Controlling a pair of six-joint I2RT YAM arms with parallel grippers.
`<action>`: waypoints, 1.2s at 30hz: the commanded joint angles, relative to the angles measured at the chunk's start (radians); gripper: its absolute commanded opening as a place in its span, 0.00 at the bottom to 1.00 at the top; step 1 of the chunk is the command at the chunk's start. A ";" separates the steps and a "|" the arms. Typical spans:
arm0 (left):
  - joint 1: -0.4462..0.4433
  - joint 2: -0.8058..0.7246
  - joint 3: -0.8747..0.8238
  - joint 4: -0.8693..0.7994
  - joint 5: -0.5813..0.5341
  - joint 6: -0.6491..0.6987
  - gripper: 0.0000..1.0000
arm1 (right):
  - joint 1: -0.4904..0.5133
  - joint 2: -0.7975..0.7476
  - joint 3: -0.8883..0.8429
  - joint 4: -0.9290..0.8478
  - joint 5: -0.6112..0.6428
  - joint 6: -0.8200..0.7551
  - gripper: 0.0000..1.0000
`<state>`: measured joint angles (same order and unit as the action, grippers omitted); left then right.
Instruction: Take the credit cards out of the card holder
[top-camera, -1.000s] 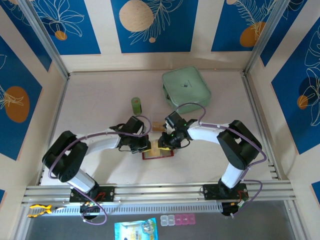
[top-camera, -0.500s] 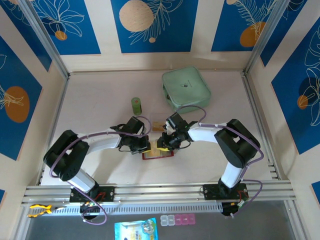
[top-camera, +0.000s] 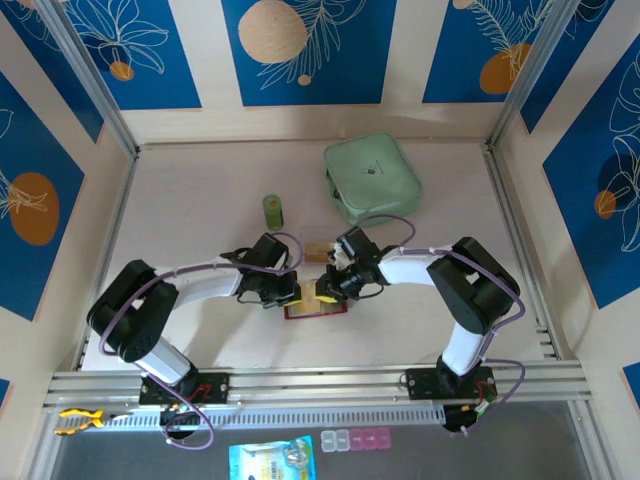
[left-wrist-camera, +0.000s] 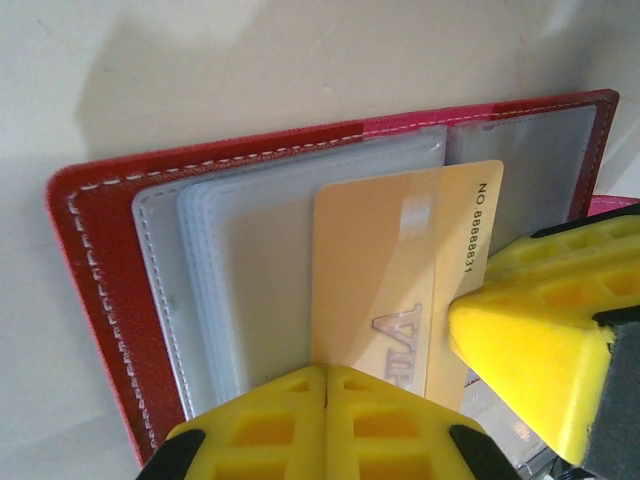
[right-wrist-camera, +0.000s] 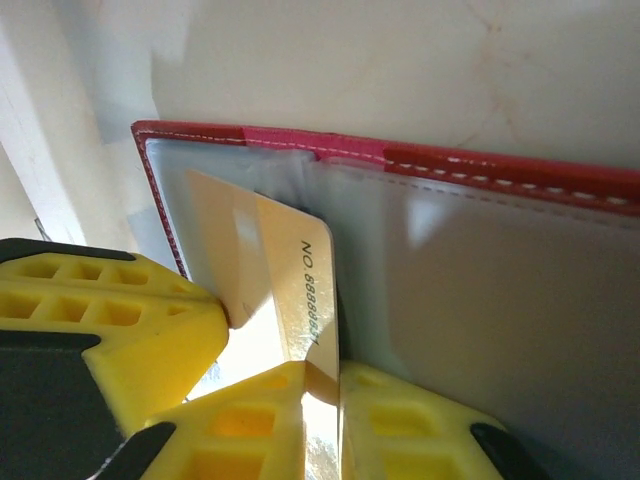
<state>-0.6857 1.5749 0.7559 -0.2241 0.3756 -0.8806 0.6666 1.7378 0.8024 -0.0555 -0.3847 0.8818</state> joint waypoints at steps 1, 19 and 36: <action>-0.008 0.009 -0.010 -0.034 -0.018 0.016 0.04 | -0.009 -0.008 -0.018 0.025 -0.030 0.014 0.13; -0.008 -0.003 -0.002 -0.040 -0.022 0.019 0.05 | -0.054 -0.118 -0.011 -0.162 0.062 -0.109 0.07; 0.003 0.005 0.011 -0.021 -0.002 0.025 0.06 | -0.053 -0.167 0.176 -0.438 0.163 -0.367 0.03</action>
<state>-0.6857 1.5749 0.7555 -0.2253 0.3664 -0.8803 0.6174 1.5970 0.9260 -0.4042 -0.2409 0.6117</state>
